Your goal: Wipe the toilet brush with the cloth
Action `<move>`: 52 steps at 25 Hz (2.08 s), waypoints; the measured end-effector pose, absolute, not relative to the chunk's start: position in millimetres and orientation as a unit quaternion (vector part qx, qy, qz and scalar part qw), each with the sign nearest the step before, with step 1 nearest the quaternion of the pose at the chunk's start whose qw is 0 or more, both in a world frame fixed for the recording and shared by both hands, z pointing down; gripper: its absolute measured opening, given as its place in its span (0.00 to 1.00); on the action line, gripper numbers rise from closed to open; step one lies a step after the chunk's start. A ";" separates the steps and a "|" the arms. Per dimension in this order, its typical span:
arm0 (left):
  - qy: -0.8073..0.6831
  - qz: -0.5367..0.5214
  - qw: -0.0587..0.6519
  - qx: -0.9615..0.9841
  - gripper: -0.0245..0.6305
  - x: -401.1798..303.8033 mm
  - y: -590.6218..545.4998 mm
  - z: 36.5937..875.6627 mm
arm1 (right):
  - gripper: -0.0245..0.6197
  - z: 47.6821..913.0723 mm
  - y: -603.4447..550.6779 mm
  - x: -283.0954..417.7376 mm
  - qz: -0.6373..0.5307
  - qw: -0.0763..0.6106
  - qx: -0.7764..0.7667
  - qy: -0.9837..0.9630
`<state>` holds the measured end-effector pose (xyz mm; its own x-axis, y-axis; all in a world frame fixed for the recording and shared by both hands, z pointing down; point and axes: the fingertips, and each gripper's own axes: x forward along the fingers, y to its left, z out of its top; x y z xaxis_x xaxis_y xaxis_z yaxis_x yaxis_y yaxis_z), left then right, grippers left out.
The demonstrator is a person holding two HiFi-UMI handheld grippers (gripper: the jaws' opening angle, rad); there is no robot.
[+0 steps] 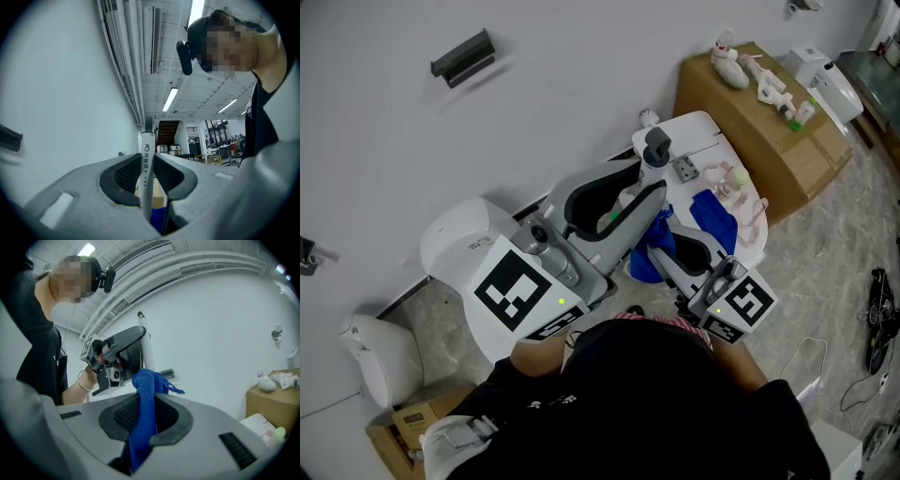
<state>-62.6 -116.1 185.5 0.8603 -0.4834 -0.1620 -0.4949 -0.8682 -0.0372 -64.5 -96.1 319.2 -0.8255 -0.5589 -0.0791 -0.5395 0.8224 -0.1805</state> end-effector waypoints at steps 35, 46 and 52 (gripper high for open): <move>0.249 0.071 0.039 -0.965 0.18 -55.1 -118.2 180.4 | 0.14 362.3 -106.5 -64.1 -0.112 0.013 -0.302 0.947; 0.243 0.066 0.044 -0.967 0.18 -48.8 -112.6 177.0 | 0.14 381.1 -102.1 -61.4 -0.123 0.015 -0.306 0.944; 0.239 0.062 0.045 -0.968 0.18 -44.1 -111.0 178.0 | 0.14 383.8 -102.3 -60.9 -0.135 0.029 -0.305 0.942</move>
<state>-44.1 -111.0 178.0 0.8775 -0.4579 -0.1424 -0.4691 -0.8813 -0.0569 -60.9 -102.3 383.8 -0.8122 -0.5827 0.0280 -0.5670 0.7772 -0.2728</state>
